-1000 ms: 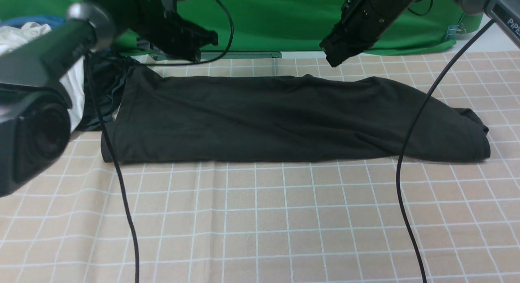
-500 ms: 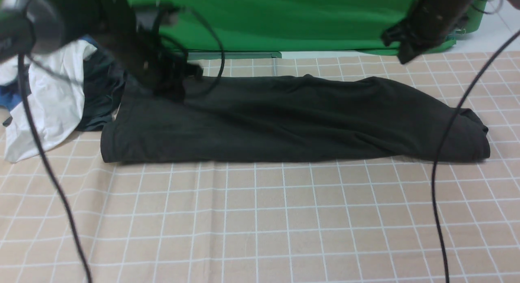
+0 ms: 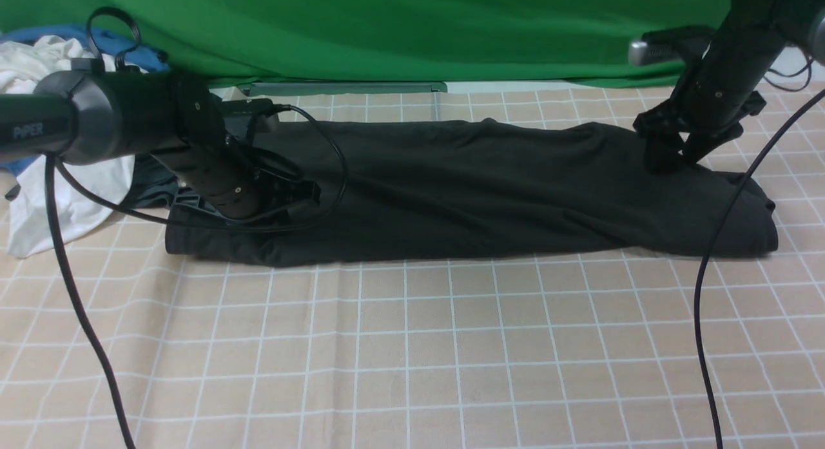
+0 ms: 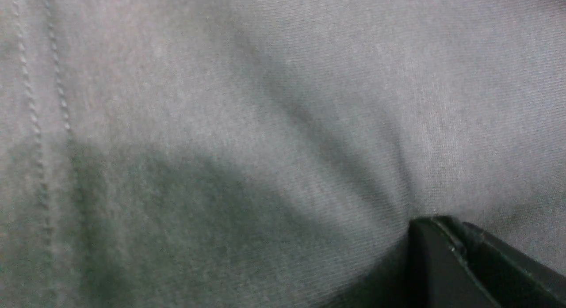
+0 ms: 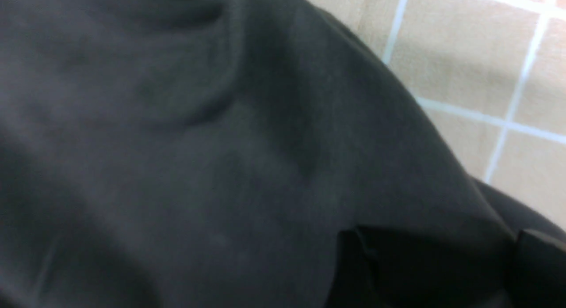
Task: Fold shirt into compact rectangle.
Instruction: 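Pull the folded dark garment lengthwise by its ends to straighten it flat on the table, then fold the right end of the dark garment over onto its left end with the right gripper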
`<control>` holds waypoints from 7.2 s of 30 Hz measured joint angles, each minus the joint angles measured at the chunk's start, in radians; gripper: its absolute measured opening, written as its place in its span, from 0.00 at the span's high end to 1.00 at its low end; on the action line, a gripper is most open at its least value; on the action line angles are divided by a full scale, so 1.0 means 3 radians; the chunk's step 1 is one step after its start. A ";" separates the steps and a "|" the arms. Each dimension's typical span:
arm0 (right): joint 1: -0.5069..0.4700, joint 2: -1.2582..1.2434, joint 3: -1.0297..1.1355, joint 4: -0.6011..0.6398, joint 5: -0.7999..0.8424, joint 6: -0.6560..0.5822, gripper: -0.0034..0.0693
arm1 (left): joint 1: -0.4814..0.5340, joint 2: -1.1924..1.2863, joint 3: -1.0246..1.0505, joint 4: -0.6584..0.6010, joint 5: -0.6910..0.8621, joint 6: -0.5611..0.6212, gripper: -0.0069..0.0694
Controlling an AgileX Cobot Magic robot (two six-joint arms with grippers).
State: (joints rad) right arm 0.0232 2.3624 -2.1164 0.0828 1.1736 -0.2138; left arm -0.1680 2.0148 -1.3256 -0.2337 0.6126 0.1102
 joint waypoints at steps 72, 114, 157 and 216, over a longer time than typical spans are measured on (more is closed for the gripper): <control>-0.0572 -0.0203 0.0554 0.0089 0.0105 0.0253 0.24 | 0.0000 0.0012 -0.0021 -0.0015 0.0054 0.0078 0.88; -0.0654 -0.0280 0.0030 -0.0216 0.0113 0.0499 0.08 | 0.0000 -0.0393 0.0012 -0.0123 0.0118 0.0164 0.88; -0.0603 -0.0869 0.0018 0.0429 0.0169 0.0350 0.78 | 0.0000 -0.2415 0.0647 -0.0103 0.0399 -0.0018 0.88; 0.1045 -0.0372 -0.0953 0.1030 -0.0019 0.0237 0.83 | 0.0000 -0.2060 0.0586 -0.0448 0.0440 -0.0124 0.88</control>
State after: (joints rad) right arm 0.3367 2.2507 -2.4022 0.3919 1.1680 -0.1428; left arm -0.1680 1.3968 -1.1499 -0.3681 0.7446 0.0731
